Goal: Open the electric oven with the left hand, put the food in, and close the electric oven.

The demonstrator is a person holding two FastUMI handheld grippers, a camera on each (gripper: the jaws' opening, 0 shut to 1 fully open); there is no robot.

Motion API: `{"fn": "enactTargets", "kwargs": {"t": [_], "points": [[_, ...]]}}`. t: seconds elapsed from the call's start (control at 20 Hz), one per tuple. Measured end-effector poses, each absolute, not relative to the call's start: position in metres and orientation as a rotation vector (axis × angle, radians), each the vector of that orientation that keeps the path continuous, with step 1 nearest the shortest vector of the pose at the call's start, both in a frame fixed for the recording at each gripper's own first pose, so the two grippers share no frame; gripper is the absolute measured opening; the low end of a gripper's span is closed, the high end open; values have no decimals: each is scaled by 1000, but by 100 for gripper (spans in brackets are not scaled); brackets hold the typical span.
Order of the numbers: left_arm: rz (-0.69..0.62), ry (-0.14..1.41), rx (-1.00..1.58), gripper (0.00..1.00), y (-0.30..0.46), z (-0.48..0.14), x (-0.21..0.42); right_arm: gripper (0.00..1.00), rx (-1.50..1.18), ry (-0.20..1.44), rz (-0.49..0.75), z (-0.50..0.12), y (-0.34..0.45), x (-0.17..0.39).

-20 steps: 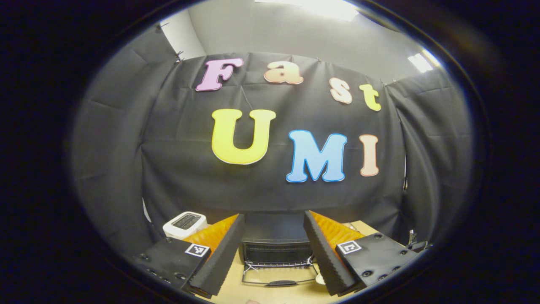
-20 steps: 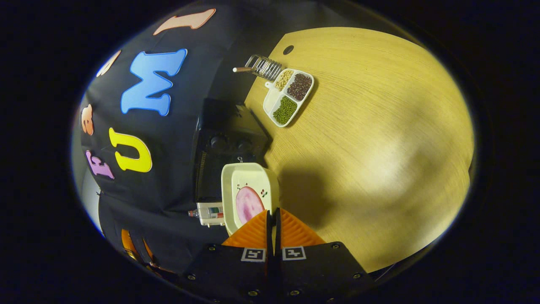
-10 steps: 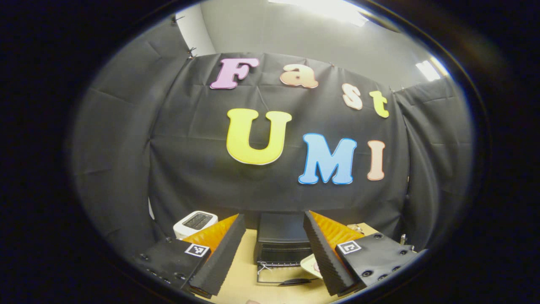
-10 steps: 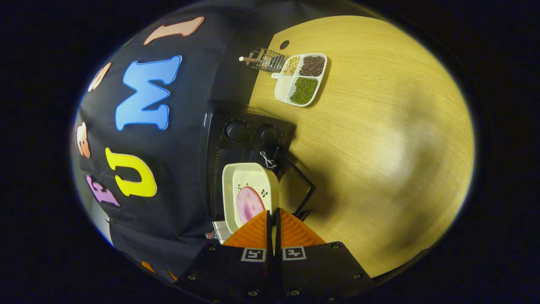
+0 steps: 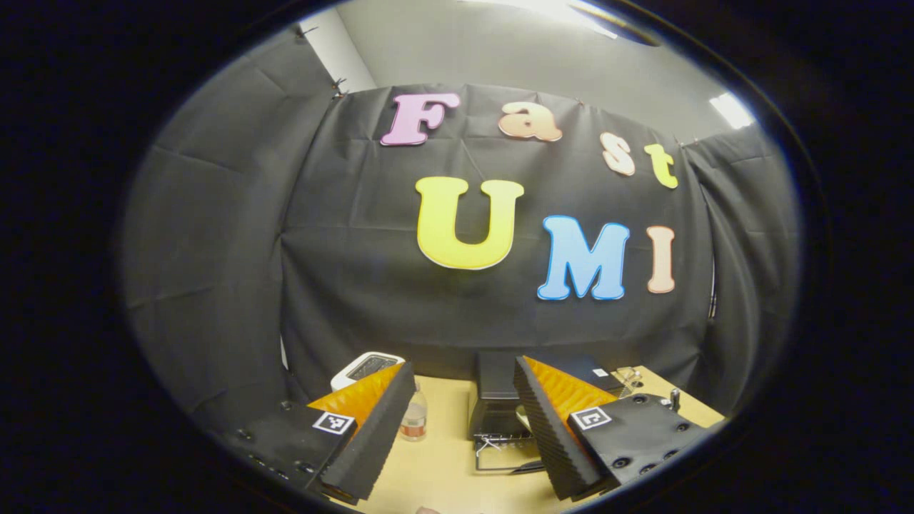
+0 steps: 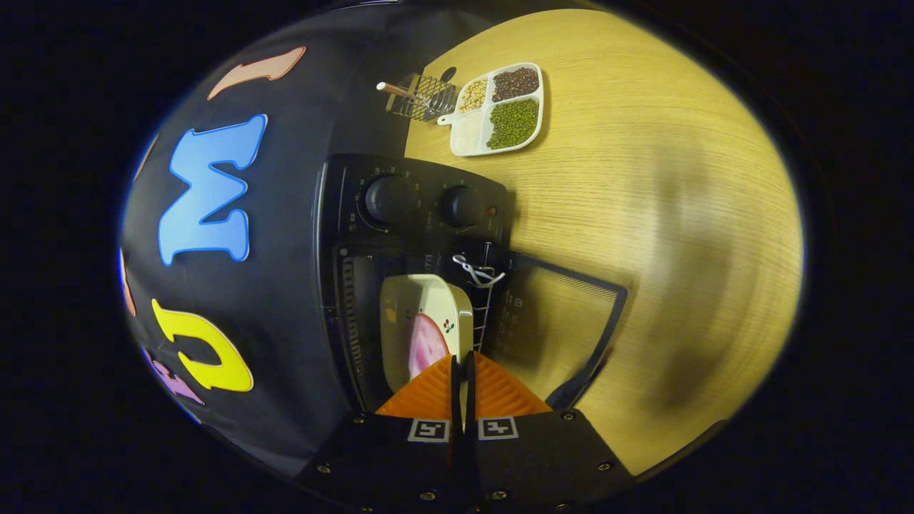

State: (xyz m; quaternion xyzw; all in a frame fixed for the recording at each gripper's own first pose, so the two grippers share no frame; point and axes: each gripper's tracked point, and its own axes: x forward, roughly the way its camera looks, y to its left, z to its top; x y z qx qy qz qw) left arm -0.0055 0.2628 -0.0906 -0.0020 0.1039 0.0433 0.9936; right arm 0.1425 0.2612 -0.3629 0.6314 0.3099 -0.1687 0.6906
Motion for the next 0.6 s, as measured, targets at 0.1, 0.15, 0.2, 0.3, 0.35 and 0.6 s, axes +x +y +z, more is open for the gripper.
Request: {"fn": "enactTargets", "kwargs": {"t": [0.1, 0.15, 0.2, 0.3, 0.35, 0.6], "points": [[103, 228, 1, 94, 276, -97, -7, 0, 1411, 652, -413, -368, 267, 159], [112, 237, 3, 94, 282, -101, -7, 0, 1418, 637, -438, -373, 270, 168], [121, 243, 6, 89, 288, -102, -7, 0, 1439, 621, -456, -376, 274, 176], [139, 251, 13, 99, 298, -101, -11, 0, 1465, 598, -481, -386, 280, 191], [147, 254, 21, 90, 303, -101, -13, 0, 1464, 589, -485, -389, 284, 198], [178, 286, 27, 89, 318, -108, -18, 1, 1462, 531, -484, -395, 296, 229]]}}
